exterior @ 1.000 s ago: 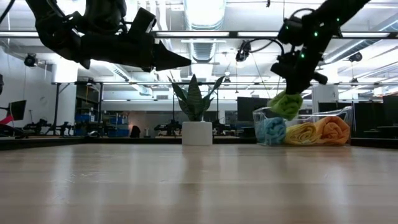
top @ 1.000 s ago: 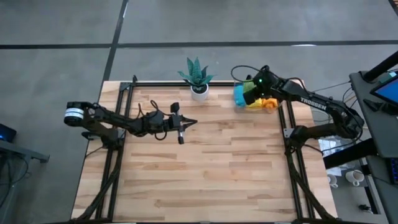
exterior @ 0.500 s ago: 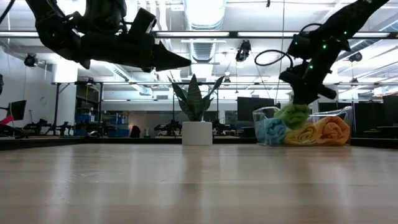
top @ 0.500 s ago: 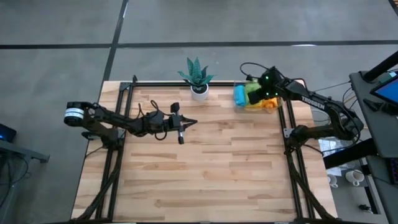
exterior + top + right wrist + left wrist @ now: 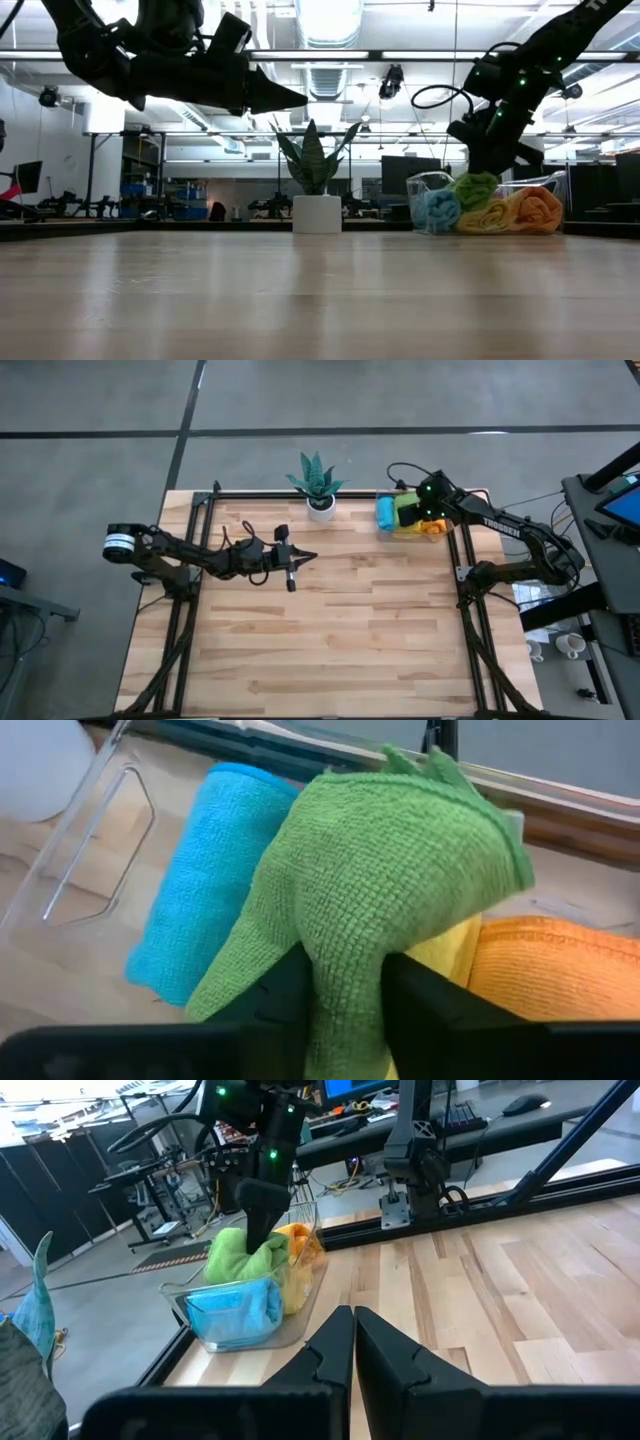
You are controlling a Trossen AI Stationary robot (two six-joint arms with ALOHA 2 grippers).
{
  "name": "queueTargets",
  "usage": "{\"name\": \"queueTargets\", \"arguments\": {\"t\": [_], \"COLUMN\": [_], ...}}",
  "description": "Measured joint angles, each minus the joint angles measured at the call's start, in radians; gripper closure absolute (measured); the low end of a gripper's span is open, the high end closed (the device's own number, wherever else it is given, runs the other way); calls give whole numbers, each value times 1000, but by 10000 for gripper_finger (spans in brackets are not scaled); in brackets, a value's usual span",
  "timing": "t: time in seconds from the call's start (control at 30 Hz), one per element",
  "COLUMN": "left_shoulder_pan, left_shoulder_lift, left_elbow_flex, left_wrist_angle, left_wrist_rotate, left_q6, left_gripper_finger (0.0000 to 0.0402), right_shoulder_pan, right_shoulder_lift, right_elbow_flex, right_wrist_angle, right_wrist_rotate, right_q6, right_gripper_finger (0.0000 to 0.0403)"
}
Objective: Roll microfiber towels into tight, uniform cylinder then place into a basket
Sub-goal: Put the green microfiber into the transparent bin, then roll the green microfiber cloth
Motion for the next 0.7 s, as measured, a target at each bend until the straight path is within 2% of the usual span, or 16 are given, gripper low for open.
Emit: {"name": "queueTargets", "arguments": {"t": [0.2, 0.33, 0.47, 0.7], "left_shoulder_pan": [0, 0, 0, 1], "left_shoulder_lift": [0, 0, 0, 0], "left_elbow_flex": [1, 0, 0, -1], "left_wrist_angle": [1, 1, -2, -5], "left_wrist_rotate": [0, 0, 0, 0], "left_q6": [0, 0, 0, 0], "left_gripper_finger": [402, 402, 402, 402], "right_shoulder_pan": [0, 0, 0, 0], "right_shoulder_lift": [0, 0, -2, -9], "right_elbow_flex": [0, 8, 60, 152], "right_wrist_angle": [0, -21, -99, -185], "right_wrist_rotate": [28, 113, 253, 260], "right_q6": [12, -10, -15, -51], "right_gripper_finger": [247, 213, 206, 205]}}
